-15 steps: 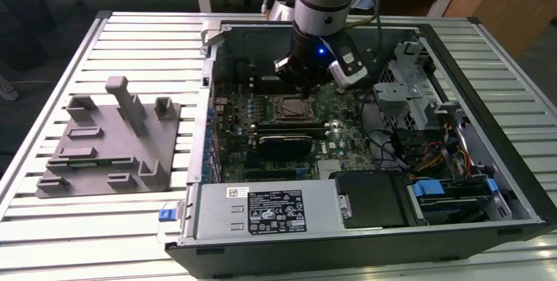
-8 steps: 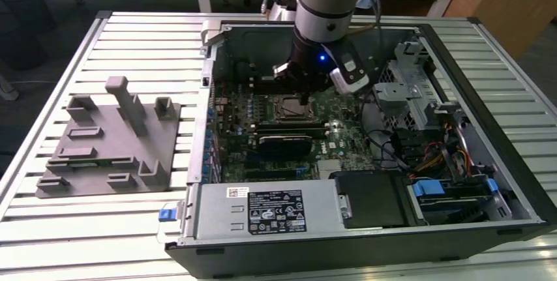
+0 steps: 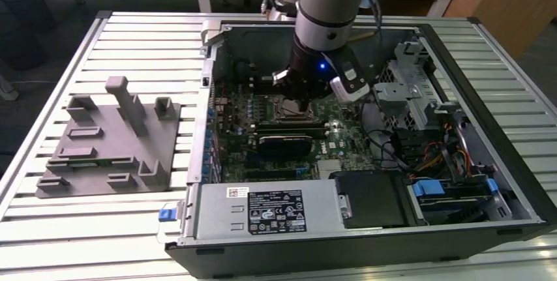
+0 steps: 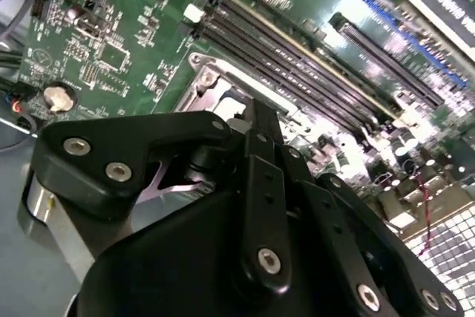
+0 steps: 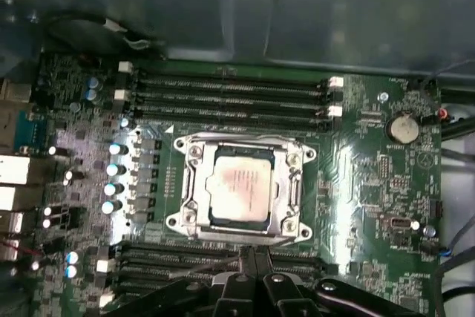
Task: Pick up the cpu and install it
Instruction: 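Install the second cpu locking lever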
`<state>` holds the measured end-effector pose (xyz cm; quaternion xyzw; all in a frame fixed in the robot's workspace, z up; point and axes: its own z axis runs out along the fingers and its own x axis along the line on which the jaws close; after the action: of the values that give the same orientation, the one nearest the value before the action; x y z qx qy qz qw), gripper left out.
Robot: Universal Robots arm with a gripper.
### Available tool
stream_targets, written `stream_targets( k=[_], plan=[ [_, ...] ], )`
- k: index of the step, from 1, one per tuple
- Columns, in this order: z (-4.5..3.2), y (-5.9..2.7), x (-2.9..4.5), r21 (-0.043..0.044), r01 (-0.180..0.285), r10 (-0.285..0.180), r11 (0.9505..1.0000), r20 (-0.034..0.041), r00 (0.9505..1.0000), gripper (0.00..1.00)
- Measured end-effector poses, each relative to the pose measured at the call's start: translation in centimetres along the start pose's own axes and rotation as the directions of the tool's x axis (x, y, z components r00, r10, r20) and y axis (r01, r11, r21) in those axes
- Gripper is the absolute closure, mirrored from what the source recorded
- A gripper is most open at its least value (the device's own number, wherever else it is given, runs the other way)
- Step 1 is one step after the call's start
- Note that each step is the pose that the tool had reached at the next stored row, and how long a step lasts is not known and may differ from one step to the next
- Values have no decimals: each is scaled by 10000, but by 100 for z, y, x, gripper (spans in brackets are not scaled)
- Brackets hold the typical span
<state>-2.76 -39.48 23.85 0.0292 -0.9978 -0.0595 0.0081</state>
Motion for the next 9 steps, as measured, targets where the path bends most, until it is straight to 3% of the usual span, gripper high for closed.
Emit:
stream_targets(
  k=[9],
  plan=[
    [18, -19, 196, 0, 6, -6, 10000, -1, 10000, 89]
  ],
)
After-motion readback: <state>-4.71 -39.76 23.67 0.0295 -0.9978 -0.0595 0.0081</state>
